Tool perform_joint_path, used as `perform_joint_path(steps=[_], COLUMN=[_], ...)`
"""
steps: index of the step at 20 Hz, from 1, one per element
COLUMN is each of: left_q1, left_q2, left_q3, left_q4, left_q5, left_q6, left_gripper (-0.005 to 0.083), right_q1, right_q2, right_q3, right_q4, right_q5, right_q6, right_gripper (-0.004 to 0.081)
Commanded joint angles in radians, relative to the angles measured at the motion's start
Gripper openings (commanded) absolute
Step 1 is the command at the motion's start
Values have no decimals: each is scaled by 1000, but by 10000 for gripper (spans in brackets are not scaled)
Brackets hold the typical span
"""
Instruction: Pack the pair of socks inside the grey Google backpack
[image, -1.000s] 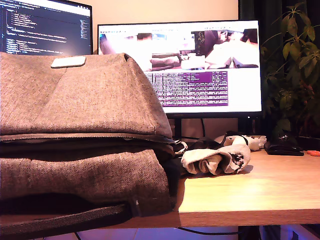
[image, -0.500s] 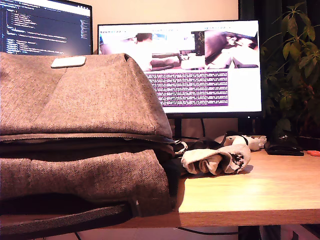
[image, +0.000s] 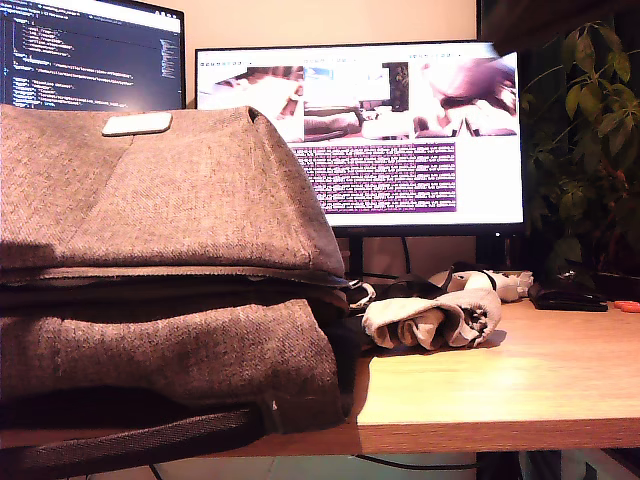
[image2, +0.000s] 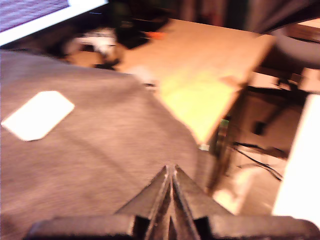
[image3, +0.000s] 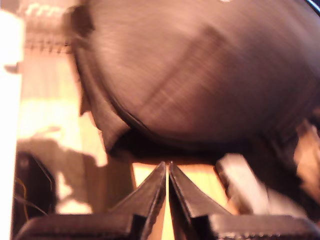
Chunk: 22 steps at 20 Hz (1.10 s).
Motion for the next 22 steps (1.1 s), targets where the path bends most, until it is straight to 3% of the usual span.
perform_joint_path(steps=[1,2,4,8,9,11,13,16,19,22], left_q1=[-3,-3,-3,-3,-3,-3,-3,-3,-3,-3], left_q2=[3,3,3,3,3,4,4,5,5,5], left_q3=[5,5,5,5,5,5,5,5,5,5], left_q4=[-2,-5,-5,-5,-5,-6,-13,-28,-28,-28], left_q5=[-20,-32,-38,-39,-40,-43,-47,-53,-57,-58], left_q6=[4,4,4,3,3,0,-5,-4,-4,-4], left_gripper=[-19,-19,-19,-19,-19,-19,-19,-19,-19,-19], right_q1=[78,118,166,212,226,254,285,288,288,303], right_q2=[48,79,134,257,292,364,422,498,547,583], right_q3=[-8,-8,-8,-8,-8,-8,-8,-8,-8,-8], right_q4=[39,53,91,161,184,255,344,485,579,579], right_q5=[93,137,142,80,79,119,216,308,318,298], right_q6=[-59,-93,-104,-107,-124,-136,-202,-254,-304,-382], right_gripper=[-12,-12,24,434,483,490,537,557,557,566])
